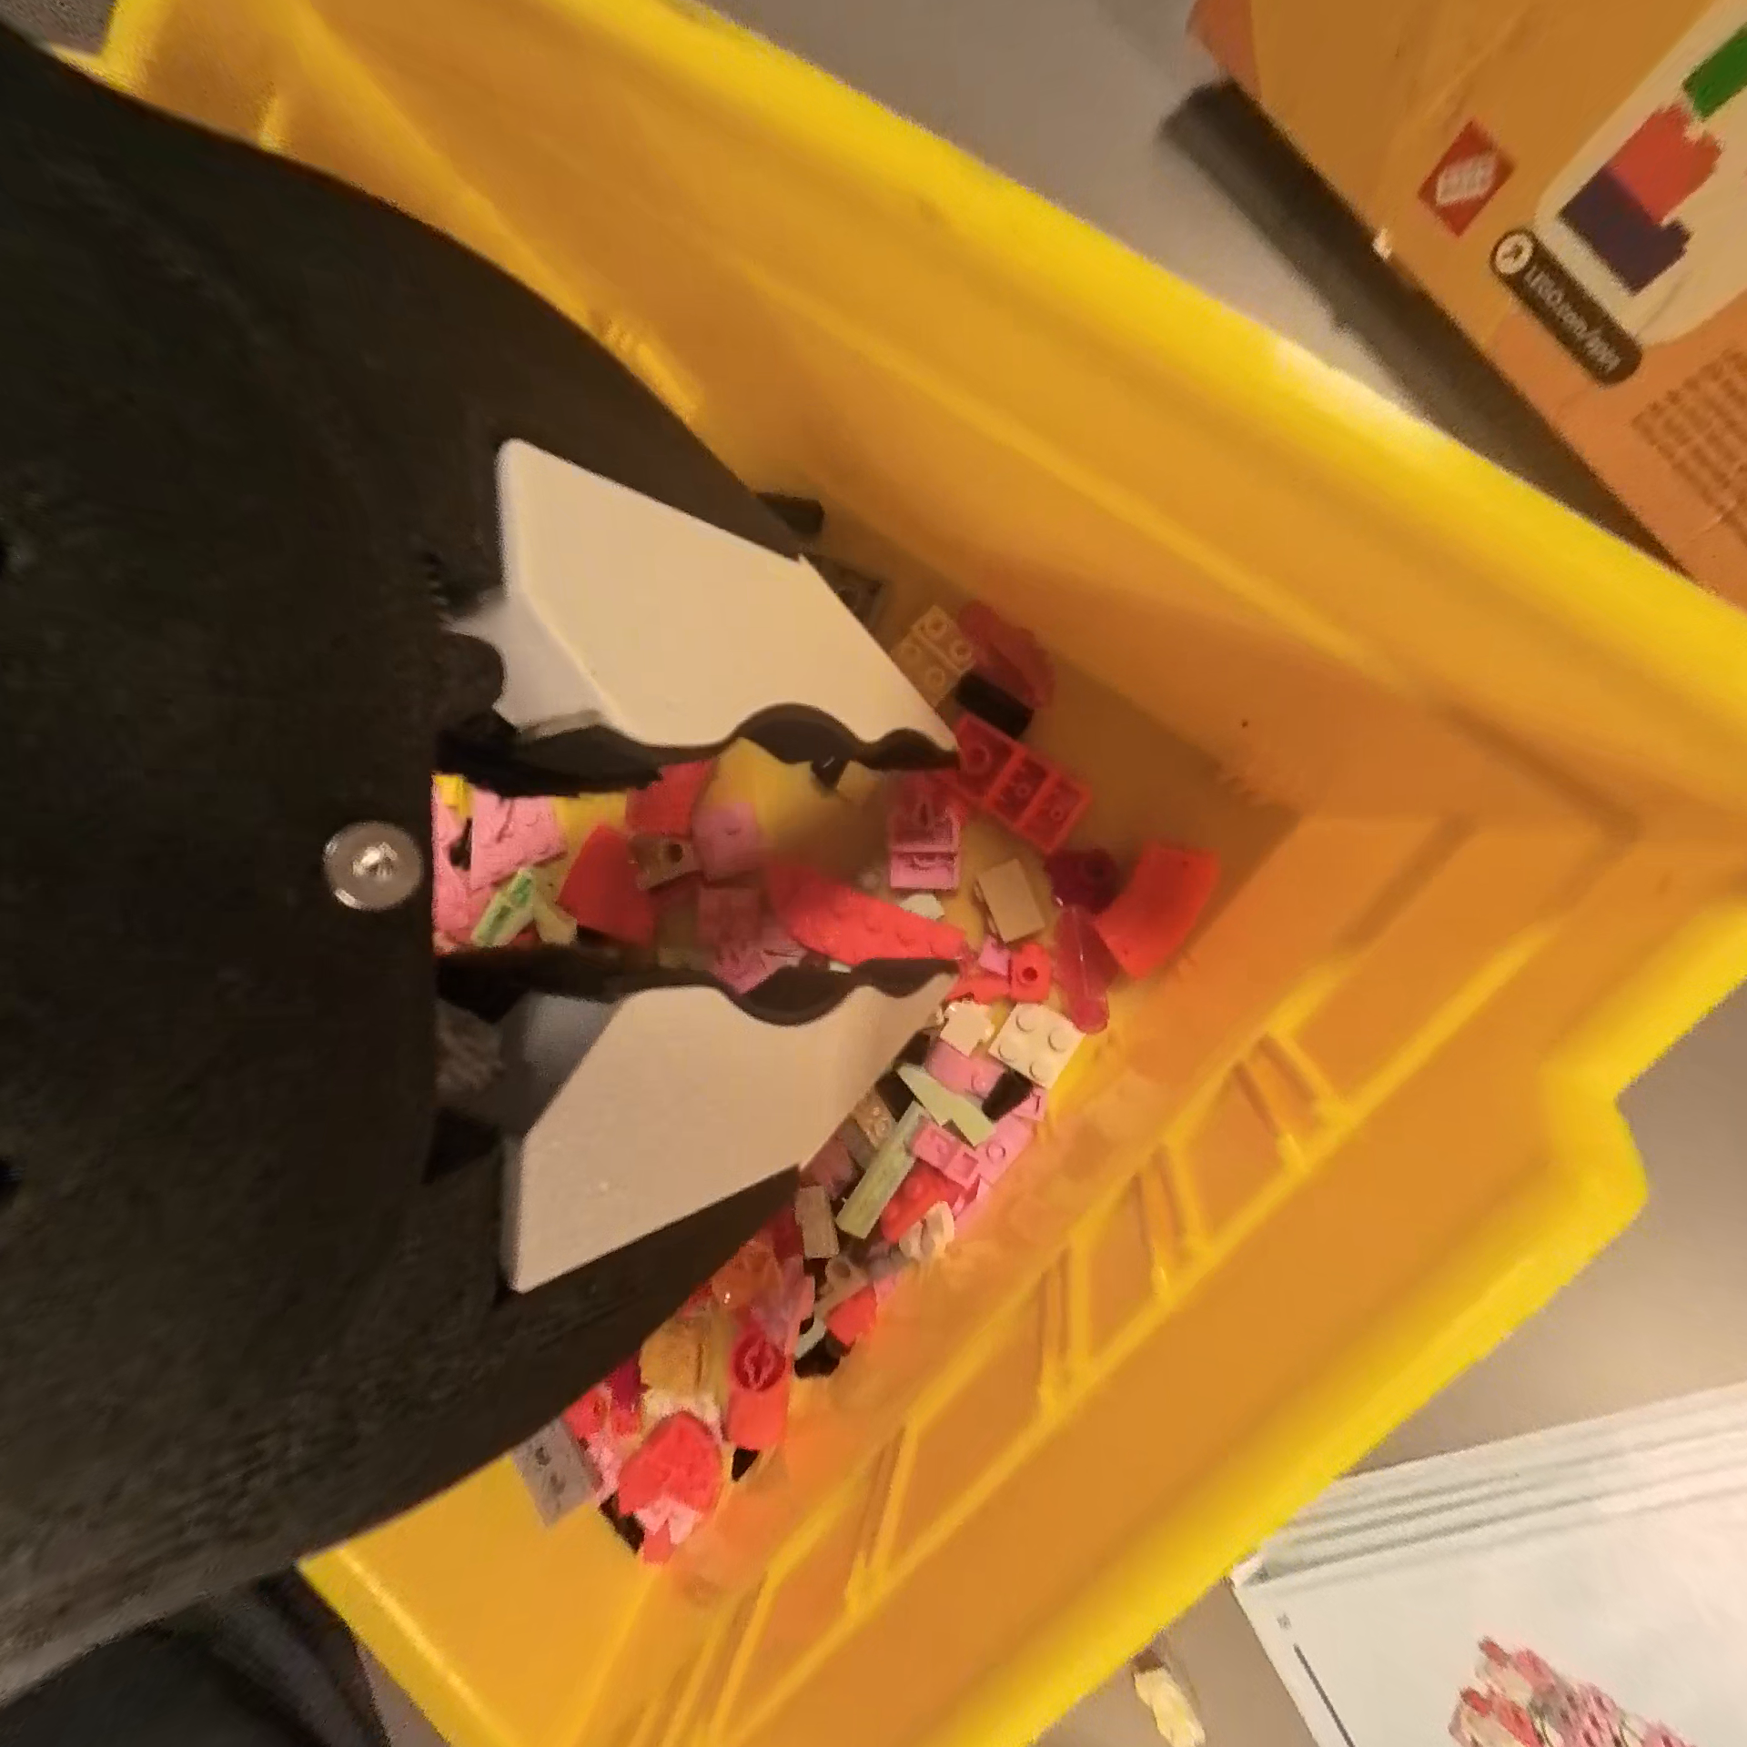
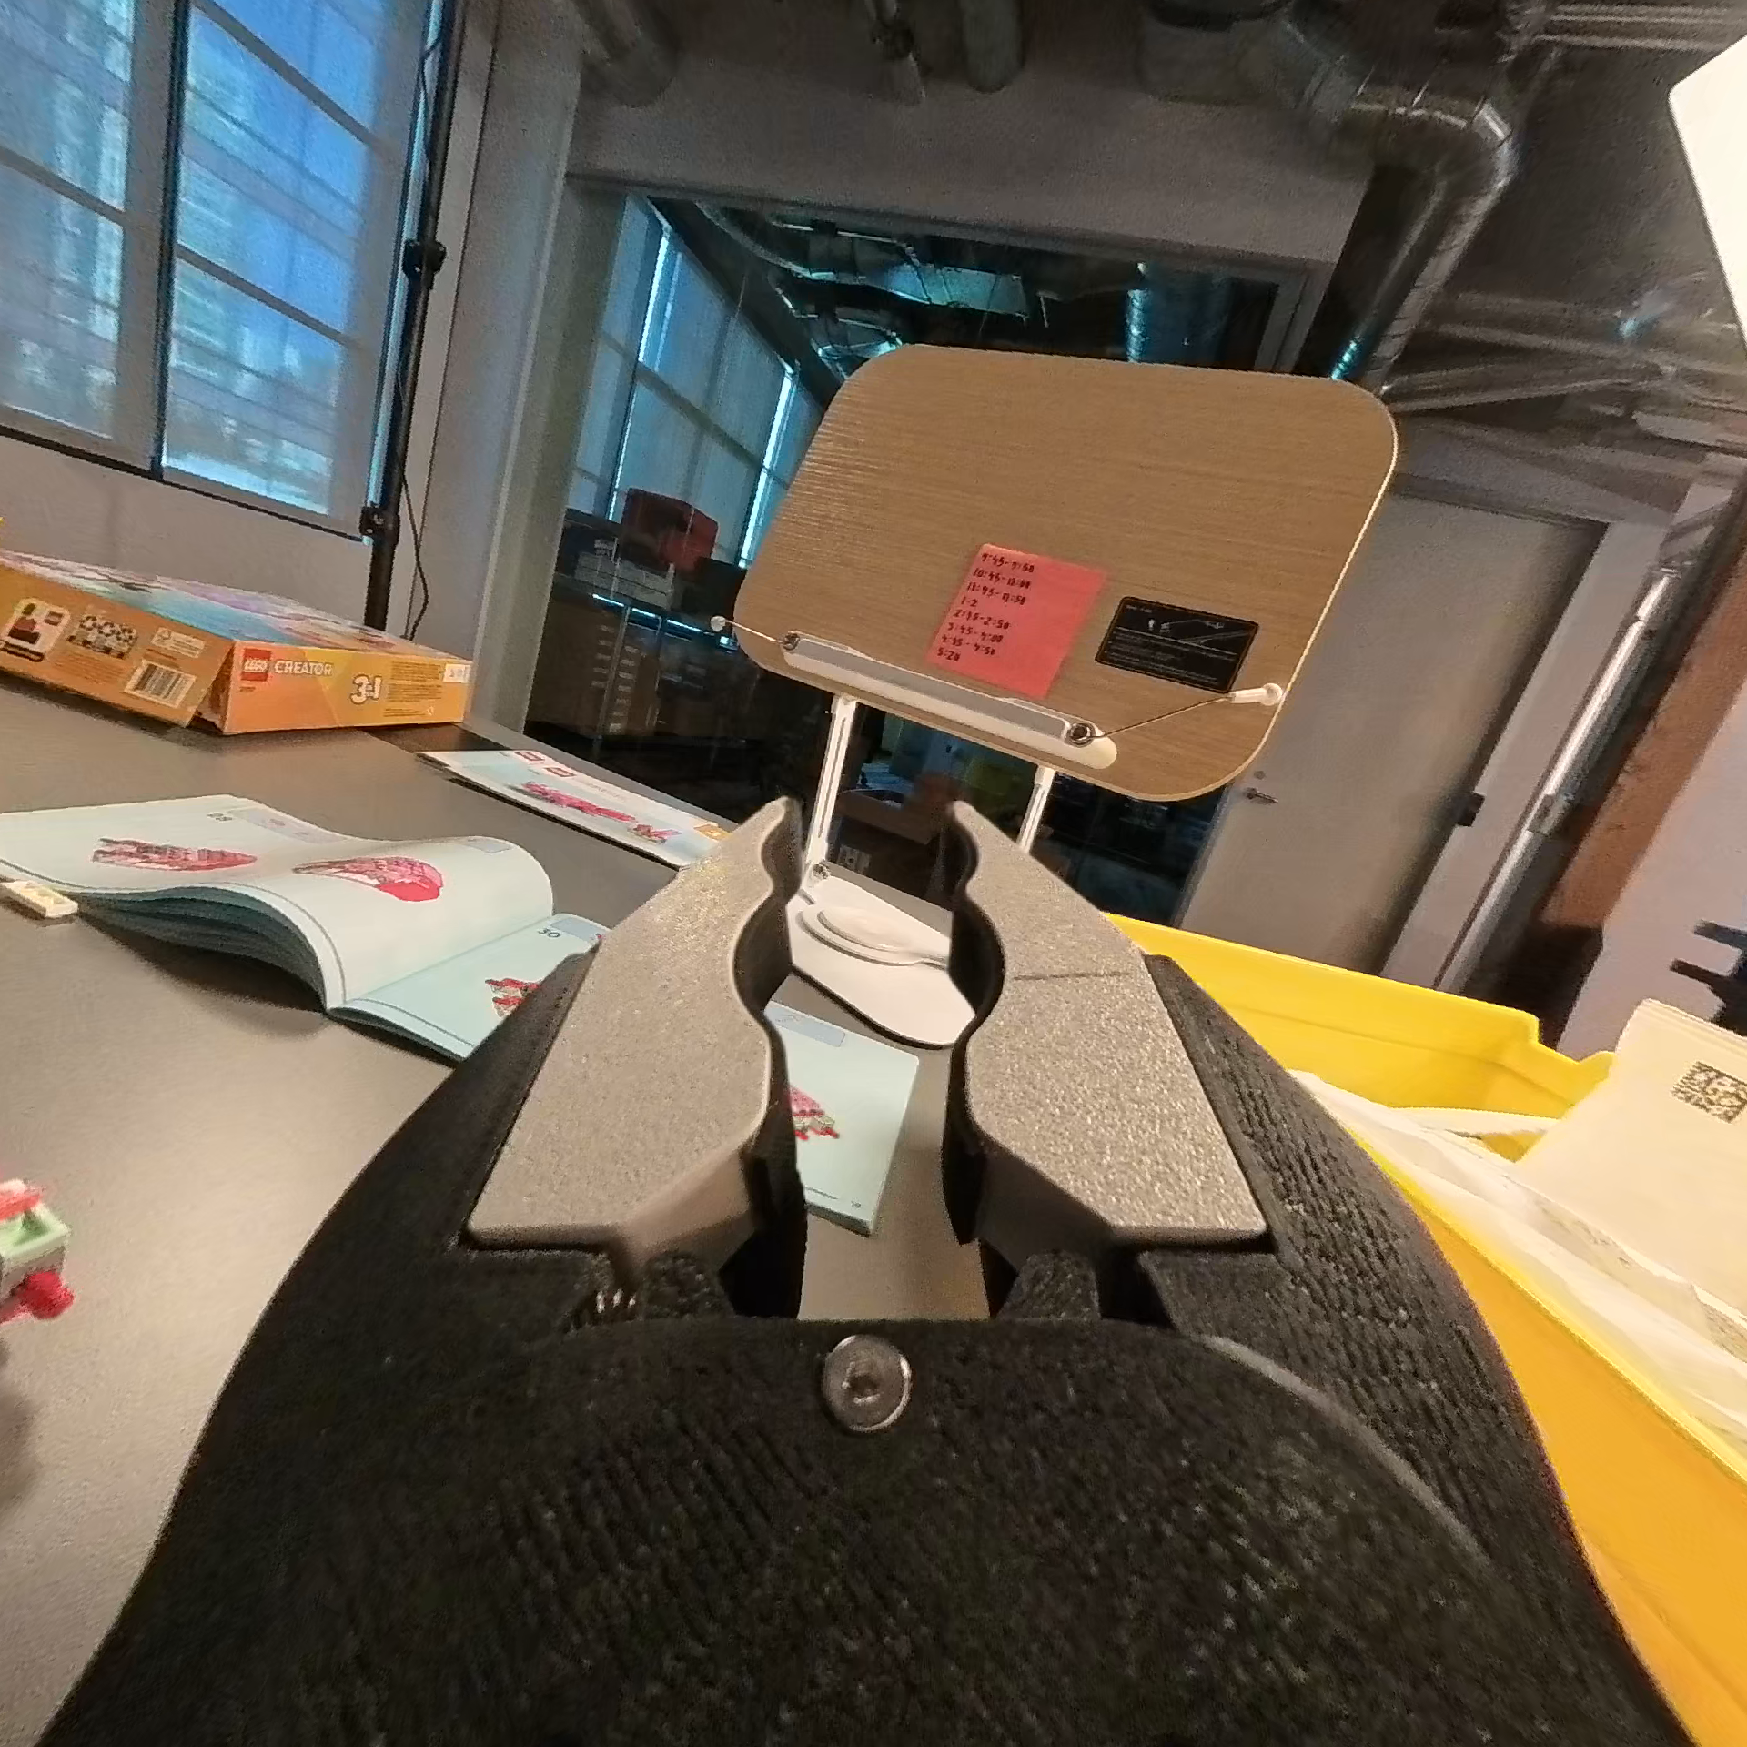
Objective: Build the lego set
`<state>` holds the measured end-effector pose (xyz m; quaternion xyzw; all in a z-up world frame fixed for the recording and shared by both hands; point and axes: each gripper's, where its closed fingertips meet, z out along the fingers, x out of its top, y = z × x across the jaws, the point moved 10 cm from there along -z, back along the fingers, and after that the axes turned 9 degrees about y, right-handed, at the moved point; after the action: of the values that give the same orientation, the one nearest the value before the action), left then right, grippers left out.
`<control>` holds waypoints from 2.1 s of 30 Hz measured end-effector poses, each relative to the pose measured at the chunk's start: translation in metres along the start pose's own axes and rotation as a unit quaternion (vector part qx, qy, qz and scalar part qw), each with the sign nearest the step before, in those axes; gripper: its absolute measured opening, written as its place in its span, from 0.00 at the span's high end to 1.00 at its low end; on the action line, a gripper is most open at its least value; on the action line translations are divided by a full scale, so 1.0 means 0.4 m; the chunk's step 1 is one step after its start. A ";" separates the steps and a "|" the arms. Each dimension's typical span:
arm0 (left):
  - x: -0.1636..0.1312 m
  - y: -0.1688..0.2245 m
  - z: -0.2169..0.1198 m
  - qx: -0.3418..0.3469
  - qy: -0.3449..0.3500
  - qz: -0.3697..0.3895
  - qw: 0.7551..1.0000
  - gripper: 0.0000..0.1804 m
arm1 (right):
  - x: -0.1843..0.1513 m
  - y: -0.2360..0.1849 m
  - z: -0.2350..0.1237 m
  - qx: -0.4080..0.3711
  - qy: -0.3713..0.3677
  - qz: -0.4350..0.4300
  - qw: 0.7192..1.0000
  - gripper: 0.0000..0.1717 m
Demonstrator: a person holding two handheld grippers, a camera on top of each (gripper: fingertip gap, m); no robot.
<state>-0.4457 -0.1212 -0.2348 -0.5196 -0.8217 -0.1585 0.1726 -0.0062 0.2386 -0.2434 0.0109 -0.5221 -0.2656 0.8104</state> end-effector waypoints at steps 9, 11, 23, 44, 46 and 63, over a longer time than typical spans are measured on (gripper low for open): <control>-0.039 -0.009 -0.005 -0.001 -0.019 0.006 1.000 0.84 | -0.003 -0.003 0.002 0.006 -0.006 -0.004 1.000 0.84; -0.054 -0.016 -0.017 0.018 -0.033 0.005 0.999 0.87 | -0.004 -0.002 0.003 0.001 -0.007 -0.007 1.000 0.84; -0.027 0.050 -0.031 -0.082 0.061 0.036 0.994 0.81 | -0.010 -0.002 0.007 -0.009 -0.021 -0.021 1.000 0.84; -0.052 0.076 -0.020 -0.072 0.042 0.145 0.986 0.85 | -0.013 -0.008 0.010 -0.003 -0.031 -0.025 0.999 0.86; -0.056 0.116 -0.018 -0.141 0.049 0.186 0.971 0.80 | -0.013 -0.006 0.009 -0.006 -0.030 -0.021 0.999 0.86; -0.066 0.090 0.010 -0.001 0.015 0.246 0.969 0.93 | -0.016 -0.008 0.011 0.000 -0.036 -0.019 0.999 0.86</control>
<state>-0.4028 -0.1259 -0.2473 -0.7033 -0.6661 -0.1199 0.2176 -0.0131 0.2395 -0.2477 0.0115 -0.5505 -0.2812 0.7860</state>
